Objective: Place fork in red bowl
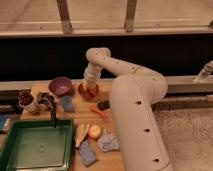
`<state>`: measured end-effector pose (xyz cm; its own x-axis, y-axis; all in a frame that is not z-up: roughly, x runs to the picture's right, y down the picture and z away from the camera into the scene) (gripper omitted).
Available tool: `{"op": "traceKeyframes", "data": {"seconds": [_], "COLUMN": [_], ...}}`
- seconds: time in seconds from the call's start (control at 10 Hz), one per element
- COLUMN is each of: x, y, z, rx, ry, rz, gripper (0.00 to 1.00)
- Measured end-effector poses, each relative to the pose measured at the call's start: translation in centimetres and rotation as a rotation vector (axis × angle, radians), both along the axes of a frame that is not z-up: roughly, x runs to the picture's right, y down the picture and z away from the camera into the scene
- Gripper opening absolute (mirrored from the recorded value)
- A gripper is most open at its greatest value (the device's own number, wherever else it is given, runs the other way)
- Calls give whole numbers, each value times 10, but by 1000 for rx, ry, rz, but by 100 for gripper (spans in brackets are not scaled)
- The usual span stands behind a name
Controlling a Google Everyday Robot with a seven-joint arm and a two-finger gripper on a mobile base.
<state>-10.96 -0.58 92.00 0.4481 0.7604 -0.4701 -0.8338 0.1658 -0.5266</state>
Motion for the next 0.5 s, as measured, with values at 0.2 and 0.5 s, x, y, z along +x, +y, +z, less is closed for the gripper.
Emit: {"op": "traceKeyframes", "data": {"seconds": [0.2,0.5], "x": [0,0], "y": [0,0], "z": [0,0], "rx": [-1,-1], "ry": [0,0], "rz": [0,0], "gripper": [77,80]}}
